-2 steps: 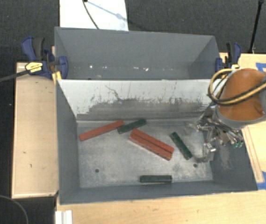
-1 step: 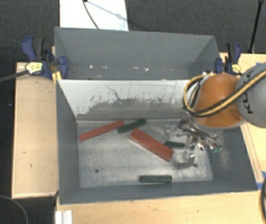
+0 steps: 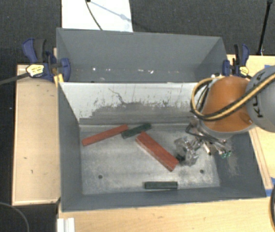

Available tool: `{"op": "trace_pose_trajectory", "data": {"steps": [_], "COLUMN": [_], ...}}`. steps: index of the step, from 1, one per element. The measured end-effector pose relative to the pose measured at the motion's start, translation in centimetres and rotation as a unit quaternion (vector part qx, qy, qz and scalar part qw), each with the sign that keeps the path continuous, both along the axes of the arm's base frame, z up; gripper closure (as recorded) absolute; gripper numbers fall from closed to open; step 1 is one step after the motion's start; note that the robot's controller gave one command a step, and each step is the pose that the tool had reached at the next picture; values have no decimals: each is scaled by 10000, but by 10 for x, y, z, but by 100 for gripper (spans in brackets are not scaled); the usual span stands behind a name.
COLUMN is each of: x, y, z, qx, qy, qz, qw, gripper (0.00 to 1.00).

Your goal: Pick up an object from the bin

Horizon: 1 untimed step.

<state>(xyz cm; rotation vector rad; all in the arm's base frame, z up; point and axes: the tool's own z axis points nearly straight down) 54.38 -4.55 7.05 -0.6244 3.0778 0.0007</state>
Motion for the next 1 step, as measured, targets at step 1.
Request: {"op": "trace_pose_trajectory", "data": {"steps": [1], "x": [-47], "y": [-34], "z": [152], "qx": [-12], "qy": [-46], "qz": [-104], "qw": [9999], "gripper": [100]}}
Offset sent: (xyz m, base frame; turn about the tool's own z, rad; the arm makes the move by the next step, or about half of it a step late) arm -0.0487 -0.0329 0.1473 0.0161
